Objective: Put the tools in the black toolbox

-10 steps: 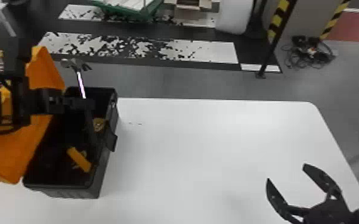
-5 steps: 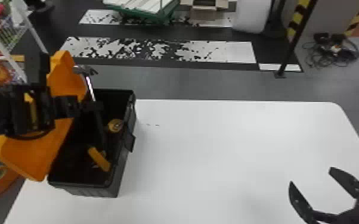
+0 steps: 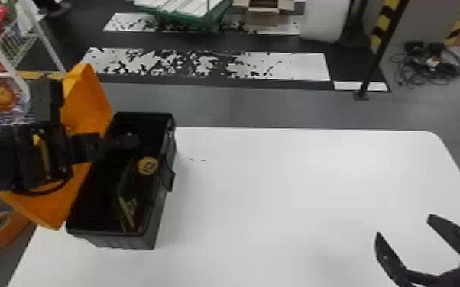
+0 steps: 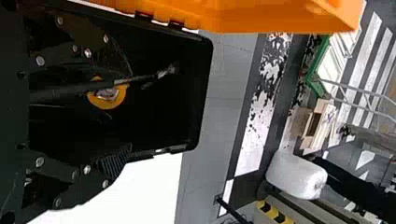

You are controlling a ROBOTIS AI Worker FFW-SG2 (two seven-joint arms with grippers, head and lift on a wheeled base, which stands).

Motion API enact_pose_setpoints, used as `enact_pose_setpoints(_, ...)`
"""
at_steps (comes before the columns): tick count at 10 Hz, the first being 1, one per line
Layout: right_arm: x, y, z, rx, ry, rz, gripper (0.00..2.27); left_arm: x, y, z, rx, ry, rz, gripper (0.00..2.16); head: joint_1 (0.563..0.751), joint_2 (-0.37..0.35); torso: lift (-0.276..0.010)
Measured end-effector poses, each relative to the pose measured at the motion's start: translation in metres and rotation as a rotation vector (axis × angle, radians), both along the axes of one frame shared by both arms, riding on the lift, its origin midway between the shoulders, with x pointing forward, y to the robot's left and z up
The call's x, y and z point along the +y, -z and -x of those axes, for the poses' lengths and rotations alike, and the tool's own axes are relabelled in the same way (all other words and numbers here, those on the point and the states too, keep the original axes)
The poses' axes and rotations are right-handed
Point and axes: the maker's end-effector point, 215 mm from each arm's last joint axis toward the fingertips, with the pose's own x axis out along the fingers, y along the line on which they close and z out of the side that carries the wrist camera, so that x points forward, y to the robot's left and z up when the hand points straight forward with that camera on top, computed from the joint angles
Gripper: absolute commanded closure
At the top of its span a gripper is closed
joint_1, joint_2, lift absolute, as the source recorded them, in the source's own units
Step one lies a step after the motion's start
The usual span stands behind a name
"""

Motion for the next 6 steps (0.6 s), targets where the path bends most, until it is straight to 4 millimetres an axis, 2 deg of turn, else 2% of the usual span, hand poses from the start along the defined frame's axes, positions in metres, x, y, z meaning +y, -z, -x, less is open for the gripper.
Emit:
enact_pose_setpoints(2, -0.004, -0.001, -0.001, -0.003, 0.008, -0.001, 0.08, -0.007, 0.001, 0.023, -0.024, -0.02, 0.033, 0.06, 0.695, 0.041, -0.039)
enact_pose_setpoints(4, -0.014, -0.005, -0.003, -0.007, 0.033, -0.014, 0.08, -0.026, -0.002, 0.055, -0.082, -0.036, 0.08, 0.07, 0.695, 0.011, -0.039)
enact_pose_setpoints(6, -0.028, -0.011, -0.005, -0.011, 0.054, -0.053, 0.08, -0.05, -0.014, 0.082, -0.199, -0.052, 0.12, 0.07, 0.695, -0.053, -0.039)
